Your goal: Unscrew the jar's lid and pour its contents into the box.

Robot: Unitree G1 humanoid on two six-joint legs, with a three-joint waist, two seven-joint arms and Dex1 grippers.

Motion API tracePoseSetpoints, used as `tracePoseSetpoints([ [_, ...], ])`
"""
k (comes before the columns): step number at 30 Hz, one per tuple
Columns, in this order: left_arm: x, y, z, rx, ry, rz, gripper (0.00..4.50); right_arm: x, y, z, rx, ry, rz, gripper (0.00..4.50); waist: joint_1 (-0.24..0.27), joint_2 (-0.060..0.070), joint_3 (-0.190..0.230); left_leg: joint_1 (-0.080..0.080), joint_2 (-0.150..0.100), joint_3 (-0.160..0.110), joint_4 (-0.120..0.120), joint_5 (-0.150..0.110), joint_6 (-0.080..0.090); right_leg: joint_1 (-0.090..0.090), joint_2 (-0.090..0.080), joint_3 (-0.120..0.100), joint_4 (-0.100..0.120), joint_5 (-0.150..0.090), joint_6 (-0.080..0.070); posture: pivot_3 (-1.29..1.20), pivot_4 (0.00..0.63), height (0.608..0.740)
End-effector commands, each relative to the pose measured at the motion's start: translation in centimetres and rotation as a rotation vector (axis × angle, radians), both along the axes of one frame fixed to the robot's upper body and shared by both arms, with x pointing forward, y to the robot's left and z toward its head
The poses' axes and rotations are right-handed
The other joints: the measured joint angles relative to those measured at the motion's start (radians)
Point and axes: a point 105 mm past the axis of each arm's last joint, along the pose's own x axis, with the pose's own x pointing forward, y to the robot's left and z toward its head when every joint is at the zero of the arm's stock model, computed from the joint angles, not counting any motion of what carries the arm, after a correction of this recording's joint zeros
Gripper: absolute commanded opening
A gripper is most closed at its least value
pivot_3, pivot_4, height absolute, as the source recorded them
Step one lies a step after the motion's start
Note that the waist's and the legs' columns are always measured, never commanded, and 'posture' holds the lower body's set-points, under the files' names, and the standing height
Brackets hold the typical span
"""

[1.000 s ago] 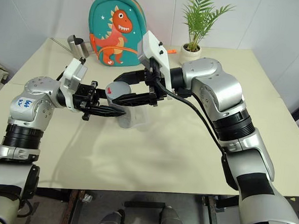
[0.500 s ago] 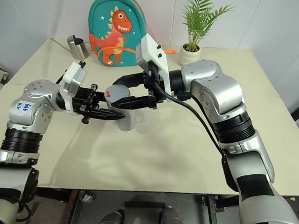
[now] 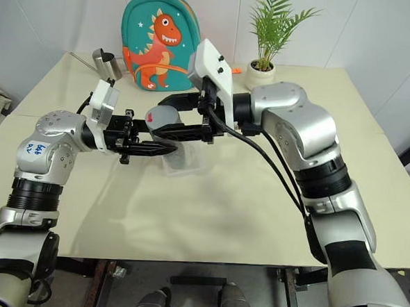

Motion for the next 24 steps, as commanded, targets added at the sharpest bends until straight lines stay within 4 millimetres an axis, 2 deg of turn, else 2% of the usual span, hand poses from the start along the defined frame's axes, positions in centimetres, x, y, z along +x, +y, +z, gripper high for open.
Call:
tracePoseSetpoints([
  [1,-2.5,-2.9,-3.1,0.092,0.066,-0.145,1.86,0.1,-3.0,7.0,0.308,-0.155,-0.204,2.55,-0.001,0.000,0.000,0.000,0.000,0.000,0.000,0.000,0.000,0.000,0.000,0.000,0.000,0.000,0.000,0.00,0.150,0.740],
  [13,-2.9,-3.4,-2.8,0.061,0.085,-0.126,1.86,-0.2,-2.5,4.5,0.328,-0.067,-0.277,2.55,0.008,0.000,0.000,0.000,-0.001,0.000,0.001,0.000,0.000,0.000,-0.001,0.000,0.001,-0.001,0.000,0.00,0.150,0.740],
  [19,-2.6,-3.2,-2.4,0.064,0.074,-0.121,1.86,-0.3,-2.6,4.2,0.324,-0.060,-0.279,2.55,-0.001,0.000,0.000,0.001,-0.001,0.000,0.000,0.001,0.000,0.000,0.000,0.000,0.002,-0.001,0.000,0.00,0.150,0.740],
  [24,-2.2,-2.4,-1.2,0.052,0.049,-0.100,1.86,1.2,-4.8,4.4,0.327,-0.078,-0.395,2.55,0.003,0.000,0.000,0.000,-0.001,0.000,0.000,0.001,0.000,0.000,-0.001,0.000,0.001,-0.001,0.000,0.00,0.150,0.740],
])
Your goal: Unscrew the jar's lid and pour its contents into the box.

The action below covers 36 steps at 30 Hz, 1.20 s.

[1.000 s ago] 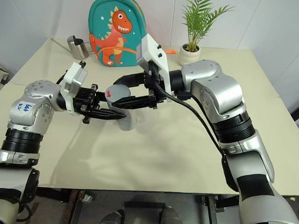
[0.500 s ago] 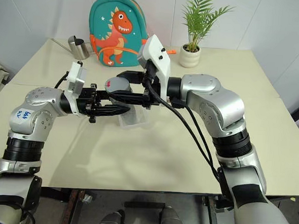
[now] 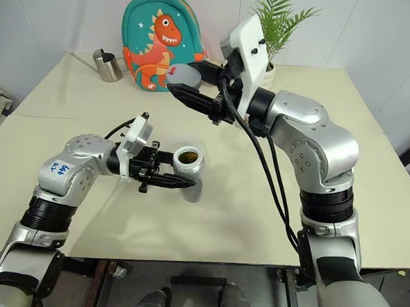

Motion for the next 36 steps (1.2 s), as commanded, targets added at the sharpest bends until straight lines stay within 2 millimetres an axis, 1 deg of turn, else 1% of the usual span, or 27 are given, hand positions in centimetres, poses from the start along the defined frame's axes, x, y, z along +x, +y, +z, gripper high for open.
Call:
tracePoseSetpoints([
  [1,0.2,1.2,1.9,-0.022,-0.062,0.021,1.86,0.8,-2.6,1.4,0.035,-0.053,-0.123,2.55,0.001,0.000,0.000,0.000,0.000,0.000,0.000,0.000,0.000,0.000,0.000,0.000,0.000,0.000,0.000,0.00,0.150,0.740],
  [2,0.3,1.4,2.0,-0.021,-0.063,0.029,1.86,1.2,-3.2,1.3,0.037,-0.048,-0.152,2.55,0.000,0.000,0.000,0.000,0.000,0.000,0.000,0.000,0.000,0.000,0.000,0.000,0.000,0.000,0.000,0.00,0.150,0.740],
  [3,0.7,2.0,2.3,-0.021,-0.072,0.060,1.86,1.9,-4.4,0.9,0.033,-0.040,-0.209,2.55,0.001,0.000,0.000,0.000,0.000,0.000,0.000,0.000,0.000,0.000,0.000,0.000,0.000,0.000,0.000,0.00,0.150,0.740],
  [5,1.6,3.7,3.0,-0.027,-0.089,0.141,1.86,3.6,-7.9,-0.5,0.033,0.005,-0.377,2.55,0.003,0.000,0.000,0.000,0.000,0.000,0.000,0.000,0.000,0.000,0.000,0.000,-0.001,0.000,0.000,0.00,0.150,0.740],
  [6,1.9,4.3,3.2,-0.029,-0.094,0.166,1.86,4.1,-9.0,-1.1,0.027,0.019,-0.434,2.55,0.004,0.000,0.000,0.000,0.000,0.000,-0.001,0.000,0.000,0.000,0.000,0.000,-0.001,0.000,0.000,0.00,0.150,0.740],
  [8,2.2,4.9,3.4,-0.035,-0.098,0.194,1.86,4.4,-10.2,-1.8,0.022,0.039,-0.486,2.55,0.003,0.000,0.000,0.000,0.000,0.000,-0.001,0.000,0.000,0.000,0.000,0.000,-0.001,0.000,0.000,0.00,0.150,0.740],
  [10,3.3,6.5,3.7,-0.046,-0.119,0.291,1.86,5.1,-12.7,-4.5,0.016,0.117,-0.613,2.55,0.003,0.000,0.000,0.000,0.000,0.001,-0.001,0.000,0.000,0.000,0.000,0.001,-0.001,0.000,0.000,0.00,0.150,0.740],
  [12,4.3,7.7,4.0,-0.062,-0.143,0.367,1.86,5.4,-14.2,-6.7,0.002,0.173,-0.702,2.55,0.002,0.000,0.000,0.000,0.001,0.001,-0.002,0.000,0.000,0.000,0.000,0.000,-0.001,-0.001,-0.001,0.00,0.150,0.740],
  [13,4.8,8.2,4.1,-0.070,-0.158,0.407,1.86,5.2,-14.5,-7.9,-0.005,0.204,-0.719,2.55,0.003,0.000,0.000,0.000,0.000,0.001,-0.002,0.000,0.000,-0.001,0.000,0.000,-0.001,-0.001,-0.001,0.00,0.150,0.740],
  [14,5.1,8.6,4.2,-0.075,-0.168,0.432,1.86,5.0,-14.7,-8.6,-0.009,0.222,-0.726,2.55,0.002,0.000,0.000,0.000,0.000,0.001,-0.002,0.000,0.000,-0.001,0.000,0.000,-0.001,-0.001,-0.001,0.00,0.150,0.740],
  [17,6.4,10.1,4.6,-0.112,-0.190,0.531,1.86,4.3,-14.8,-13.0,-0.041,0.327,-0.765,2.55,0.000,0.000,0.000,0.000,0.000,0.001,-0.002,0.000,0.000,-0.001,0.000,0.001,-0.001,-0.001,-0.001,0.00,0.150,0.740],
  [20,7.1,10.9,4.5,-0.120,-0.208,0.575,1.86,3.7,-14.5,-15.7,-0.047,0.388,-0.775,2.55,0.000,0.000,0.000,0.000,0.000,0.001,-0.002,0.000,0.000,0.000,0.001,0.000,0.000,-0.001,-0.001,0.00,0.150,0.740],
  [23,7.9,11.7,5.2,-0.146,-0.245,0.631,1.86,3.3,-14.2,-17.6,-0.043,0.432,-0.775,2.55,0.000,0.000,0.000,0.000,0.000,0.001,-0.001,0.000,0.000,0.000,0.000,0.001,0.000,0.000,0.000,0.00,0.150,0.740],
  [28,8.7,12.5,6.1,-0.164,-0.285,0.673,1.86,2.8,-13.8,-19.4,-0.048,0.482,-0.760,2.55,0.002,0.000,0.000,0.000,0.000,0.001,-0.001,0.000,0.000,0.000,0.001,0.001,0.000,0.000,0.001,0.00,0.150,0.740],
  [30,8.8,12.8,6.3,-0.160,-0.310,0.686,1.86,2.5,-13.7,-19.7,-0.049,0.500,-0.749,3.28,0.002,0.000,0.000,0.000,0.000,0.001,-0.001,0.000,0.000,0.000,0.000,0.001,0.000,0.000,0.001,0.00,0.150,0.740],
  [31,8.9,12.8,6.4,-0.158,-0.317,0.690,1.86,2.4,-13.7,-19.8,-0.049,0.503,-0.745,3.50,0.002,0.000,0.000,0.000,0.000,0.001,-0.001,0.000,0.000,0.000,0.000,0.001,0.000,0.000,0.001,0.00,0.150,0.740],
  [34,8.8,12.9,6.7,-0.157,-0.340,0.684,1.86,2.2,-13.8,-19.3,-0.040,0.489,-0.738,4.46,0.001,0.000,0.000,0.000,0.000,0.001,-0.001,0.000,0.000,0.000,0.000,0.001,0.000,0.000,0.001,0.00,0.150,0.740],
  [36,8.8,12.9,6.6,-0.141,-0.356,0.676,1.86,1.9,-13.8,-18.9,-0.041,0.477,-0.716,4.46,0.000,0.000,0.000,0.000,0.000,0.001,-0.001,0.000,0.000,0.000,0.001,0.001,0.000,0.000,0.001,0.00,0.150,0.740],
])
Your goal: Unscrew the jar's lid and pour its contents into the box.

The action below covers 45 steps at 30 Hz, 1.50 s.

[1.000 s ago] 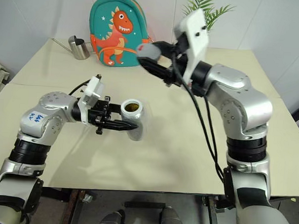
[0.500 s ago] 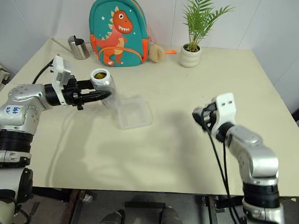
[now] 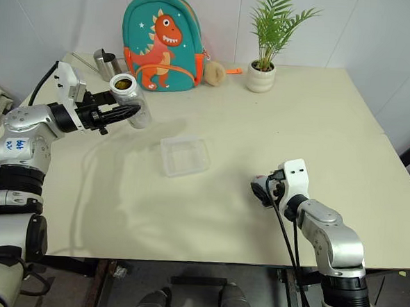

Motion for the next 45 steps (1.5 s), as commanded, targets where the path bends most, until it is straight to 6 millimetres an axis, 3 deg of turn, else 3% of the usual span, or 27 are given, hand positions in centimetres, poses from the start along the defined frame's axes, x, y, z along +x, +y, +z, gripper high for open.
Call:
tracePoseSetpoints([
  [1,-0.3,0.5,1.9,0.038,-0.088,0.013,1.86,-0.7,0.0,2.5,0.002,-0.094,0.044,4.46,0.001,0.000,0.000,0.000,0.000,0.000,0.000,0.000,0.000,0.000,0.000,0.000,0.000,0.000,0.000,0.00,0.150,0.740],
  [7,-0.2,-0.1,1.5,0.171,-0.167,0.015,1.86,-2.2,0.0,5.9,0.020,-0.227,0.164,4.46,0.005,0.000,0.000,0.000,0.000,0.000,0.000,0.000,0.000,0.000,0.000,0.000,-0.001,0.000,0.000,0.00,0.150,0.740],
  [12,0.5,-1.1,1.3,0.330,-0.297,0.026,1.86,-6.5,2.8,8.4,0.108,-0.270,0.495,4.46,0.007,0.000,0.000,0.000,0.000,0.000,0.000,0.000,0.000,0.001,0.000,0.000,-0.001,0.000,0.000,0.00,0.150,0.740],
  [15,0.5,-2.5,0.8,0.475,-0.394,-0.017,1.86,-7.7,3.5,8.9,0.121,-0.259,0.590,4.46,0.008,0.000,0.000,0.000,0.000,0.000,0.000,0.000,0.000,0.002,0.000,0.000,-0.001,0.000,0.001,0.00,0.150,0.740],
  [25,0.8,-6.7,-0.4,0.935,-0.747,-0.110,1.86,-7.0,3.9,10.6,0.090,-0.299,0.615,4.46,0.019,-0.001,0.000,0.000,0.000,0.000,0.002,0.000,0.000,0.002,0.000,0.000,-0.002,0.001,0.002,0.00,0.150,0.740],
  [29,1.9,-8.4,1.1,1.233,-1.077,-0.060,1.86,-7.9,4.7,11.8,0.114,-0.314,0.690,4.46,0.025,-0.004,0.002,-0.001,-0.001,0.000,0.002,0.000,0.000,0.001,0.000,0.001,-0.002,0.001,0.003,0.00,0.150,0.740],
  [32,2.4,-9.1,0.9,1.389,-1.286,-0.092,1.86,-7.9,4.6,12.1,0.095,-0.312,0.704,4.46,0.030,-0.004,0.002,-0.002,-0.001,0.000,0.002,0.000,0.000,0.002,-0.001,0.001,-0.005,0.002,0.005,0.00,0.150,0.740],
  [40,2.5,-10.9,0.4,1.509,-1.742,-0.234,1.86,-7.4,4.2,12.1,0.067,-0.316,0.682,4.46,0.031,-0.005,0.002,-0.005,-0.002,0.002,0.001,0.000,0.000,0.001,-0.001,0.002,-0.009,0.003,0.007,0.00,0.150,0.740],
  [42,3.2,-10.8,0.4,1.591,-1.855,-0.237,1.86,-7.3,4.3,12.1,0.070,-0.318,0.682,4.46,0.034,-0.005,0.002,-0.005,-0.002,0.002,0.001,0.000,0.000,0.001,-0.001,0.002,-0.009,0.003,0.008,0.00,0.150,0.740],
  [45,3.4,-11.4,1.4,1.580,-1.987,-0.179,1.86,-7.1,4.6,12.2,0.076,-0.320,0.682,4.46,0.036,-0.005,0.002,-0.005,-0.003,0.002,0.002,-0.001,0.000,0.000,-0.002,0.002,-0.009,0.003,0.008,0.00,0.150,0.740],
])
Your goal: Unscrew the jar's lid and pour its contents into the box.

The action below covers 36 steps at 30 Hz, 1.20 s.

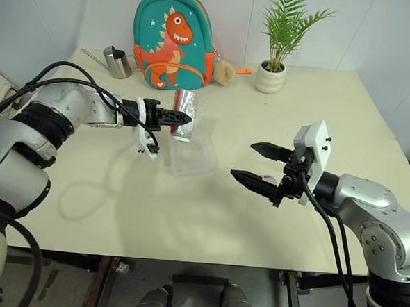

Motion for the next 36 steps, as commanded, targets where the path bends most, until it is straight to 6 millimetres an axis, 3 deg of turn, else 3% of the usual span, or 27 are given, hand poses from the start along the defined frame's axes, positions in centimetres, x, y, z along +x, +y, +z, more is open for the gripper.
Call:
tracePoseSetpoints([
  [1,-0.1,-0.7,2.5,0.009,-0.155,-0.092,1.86,0.0,0.4,0.9,0.006,-0.044,0.013,4.46,0.000,0.000,0.000,0.000,0.000,0.000,0.000,0.000,0.000,0.000,0.000,0.000,0.000,0.000,0.000,0.00,0.150,0.740],
  [9,-1.1,-2.1,3.4,0.013,-0.303,-0.254,1.86,0.4,0.4,0.9,-0.006,-0.047,0.016,4.46,0.010,0.000,0.000,0.000,0.000,0.000,0.000,0.000,0.000,0.000,0.000,0.000,0.000,0.000,0.000,0.00,0.150,0.740],
  [13,-0.5,-1.0,3.1,-0.088,-0.192,-0.163,1.86,0.5,0.4,1.0,-0.013,-0.052,0.019,4.46,0.015,0.000,0.000,0.000,0.000,0.000,0.000,0.000,0.000,0.000,0.000,0.000,0.001,0.000,0.000,0.00,0.150,0.740],
  [17,0.7,1.5,4.1,-0.478,0.065,0.074,1.86,0.4,0.2,0.9,-0.026,-0.054,0.023,4.46,0.015,0.000,0.000,0.000,0.000,0.000,0.000,0.000,0.000,0.000,0.000,0.000,0.001,0.000,0.000,0.00,0.150,0.740],
  [19,1.1,2.9,4.1,-0.591,0.125,0.156,1.86,0.4,-0.1,0.9,-0.044,-0.058,0.025,4.46,0.015,0.000,0.000,0.000,0.000,0.000,0.000,0.000,0.000,0.000,0.000,0.000,0.001,0.000,0.000,0.00,0.150,0.740],
  [24,2.4,6.2,3.3,-1.325,0.610,0.340,1.86,0.6,-0.7,1.3,-0.091,-0.063,0.049,4.46,0.018,0.000,0.000,0.001,0.000,0.002,0.000,0.000,0.000,0.000,-0.001,0.000,0.002,0.000,-0.001,0.00,0.150,0.740],
  [26,2.8,7.2,2.6,-1.481,0.740,0.378,1.86,0.7,-0.8,1.3,-0.103,-0.063,0.057,4.46,0.018,0.000,0.000,0.001,0.000,0.002,0.002,0.000,0.000,0.000,-0.001,0.000,0.003,0.000,-0.001,0.00,0.150,0.740],
  [30,3.3,9.2,0.9,-1.878,1.050,0.367,1.86,1.2,-0.9,1.8,-0.096,-0.074,0.079,4.46,0.014,0.000,0.000,0.001,0.000,0.001,0.005,0.000,0.000,0.000,0.000,0.000,0.007,0.001,-0.001,0.00,0.150,0.740],
  [36,2.6,10.0,-1.5,-2.182,1.418,0.227,1.86,1.7,-0.5,1.8,-0.112,-0.067,0.119,4.46,0.012,0.000,0.000,0.003,0.001,0.001,0.011,0.000,0.000,0.001,0.000,0.000,0.012,0.001,-0.001,0.00,0.150,0.740],
])
